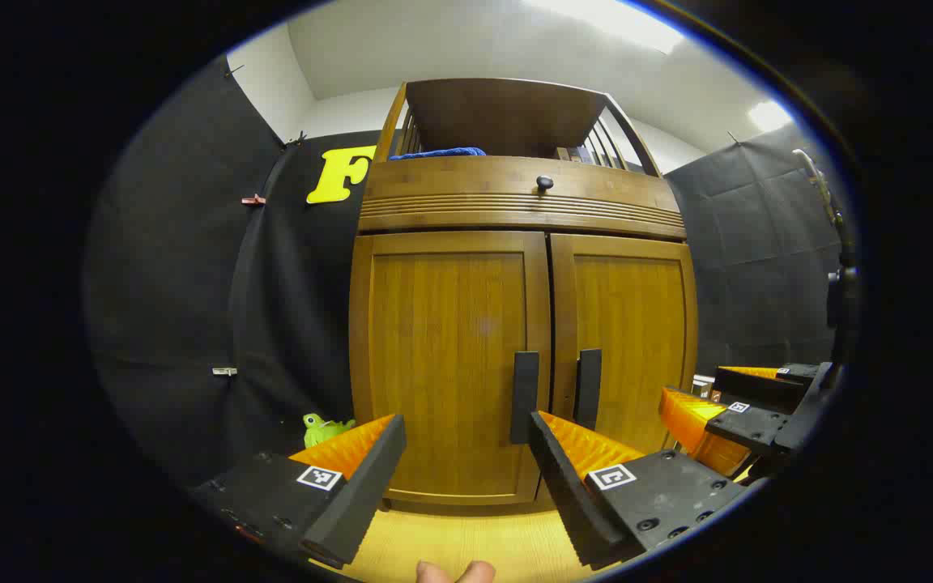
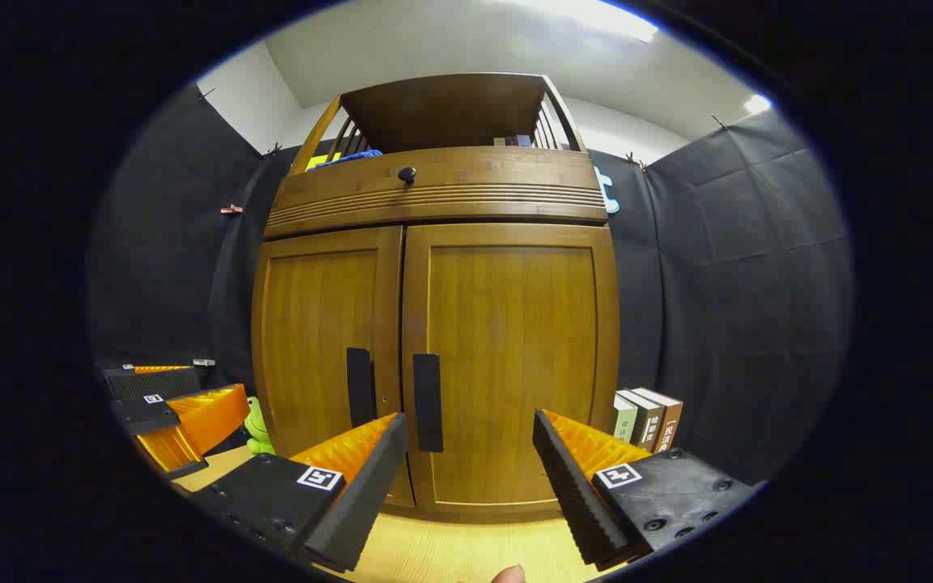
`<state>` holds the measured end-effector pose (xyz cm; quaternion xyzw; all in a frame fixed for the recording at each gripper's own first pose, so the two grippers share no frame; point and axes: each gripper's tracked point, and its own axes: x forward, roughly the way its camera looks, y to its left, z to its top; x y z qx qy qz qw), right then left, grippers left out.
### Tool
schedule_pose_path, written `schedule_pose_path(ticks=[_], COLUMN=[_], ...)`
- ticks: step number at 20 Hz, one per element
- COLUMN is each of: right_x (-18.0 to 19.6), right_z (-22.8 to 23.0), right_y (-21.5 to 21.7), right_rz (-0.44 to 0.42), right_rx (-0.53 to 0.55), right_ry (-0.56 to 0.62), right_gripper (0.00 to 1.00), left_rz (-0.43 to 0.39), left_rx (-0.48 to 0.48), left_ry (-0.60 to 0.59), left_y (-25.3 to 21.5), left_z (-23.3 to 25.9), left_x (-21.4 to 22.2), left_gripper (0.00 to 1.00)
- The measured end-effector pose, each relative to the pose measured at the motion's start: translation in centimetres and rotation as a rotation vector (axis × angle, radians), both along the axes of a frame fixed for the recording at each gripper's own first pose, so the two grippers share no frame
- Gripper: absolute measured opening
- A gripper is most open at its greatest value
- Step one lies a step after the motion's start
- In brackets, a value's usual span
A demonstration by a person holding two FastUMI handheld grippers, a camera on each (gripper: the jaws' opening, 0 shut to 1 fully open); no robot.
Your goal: Open the right door of the double-door shoe cabinet with the right hand, and open the left door with the left hand.
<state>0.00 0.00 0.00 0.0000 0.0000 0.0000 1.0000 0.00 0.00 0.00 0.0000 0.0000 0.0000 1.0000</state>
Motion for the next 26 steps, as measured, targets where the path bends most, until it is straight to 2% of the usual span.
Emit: schedule_pose_path(ticks=[7, 16, 18, 21, 26], right_x=[0.0, 0.0, 0.5, 2.5, 7.9], right_z=[0.1, 0.4, 0.1, -0.4, -2.1], right_y=[0.2, 0.1, 0.6, 1.5, 2.8], right_rz=[0.000, 0.001, 0.024, 0.054, 0.068], right_rx=[-0.003, -0.008, 0.002, 0.002, -0.027], right_ry=[-0.001, -0.008, -0.007, -0.001, 0.008], right_gripper=[0.99, 0.97, 0.97, 0.98, 0.98], left_rz=[-0.008, -0.010, -0.006, 0.001, 0.026], left_rx=[-0.003, 0.004, 0.003, -0.009, -0.007], left_ry=[-0.004, 0.000, -0.001, 0.006, 0.021], left_y=[0.0, -0.2, -0.3, -0.1, 0.5], left_z=[0.3, 0.5, 0.5, -0.1, -1.2], left_x=[-0.1, -0.1, -0.4, -1.0, -2.1], left_gripper=[0.95, 0.94, 0.95, 0.94, 0.95])
